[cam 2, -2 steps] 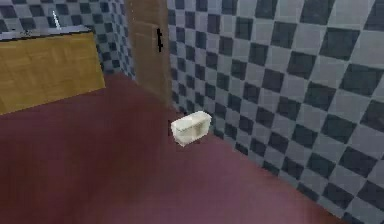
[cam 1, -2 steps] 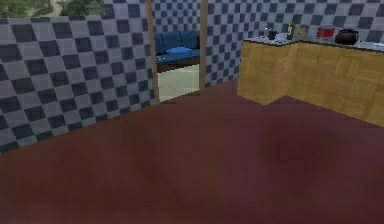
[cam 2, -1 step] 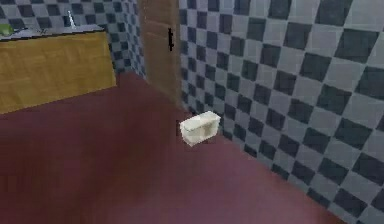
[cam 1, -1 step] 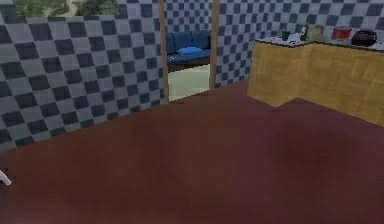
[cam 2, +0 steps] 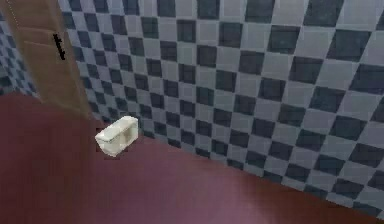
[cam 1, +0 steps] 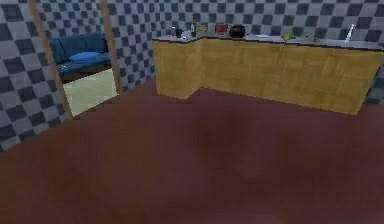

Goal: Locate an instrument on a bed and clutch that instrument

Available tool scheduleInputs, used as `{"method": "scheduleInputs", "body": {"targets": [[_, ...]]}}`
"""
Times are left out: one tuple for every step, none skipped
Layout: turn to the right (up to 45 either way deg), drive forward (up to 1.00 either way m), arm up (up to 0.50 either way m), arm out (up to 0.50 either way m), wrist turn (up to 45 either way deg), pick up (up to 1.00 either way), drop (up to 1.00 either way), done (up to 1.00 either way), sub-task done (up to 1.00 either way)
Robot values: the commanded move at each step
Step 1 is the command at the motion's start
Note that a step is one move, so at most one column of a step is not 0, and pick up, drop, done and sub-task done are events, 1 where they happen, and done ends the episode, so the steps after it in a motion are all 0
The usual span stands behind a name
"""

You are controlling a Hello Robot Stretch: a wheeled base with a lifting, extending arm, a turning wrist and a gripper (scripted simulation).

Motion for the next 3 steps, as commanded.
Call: {"method": "scheduleInputs", "body": {"targets": [[0.0,0.2,0.0,0.0,0.0,0.0,0.0,0.0,0.0],[-24.0,0.0,0.0,0.0,0.0,0.0,0.0,0.0,0.0],[0.0,1.0,0.0,0.0,0.0,0.0,0.0,0.0,0.0]]}}
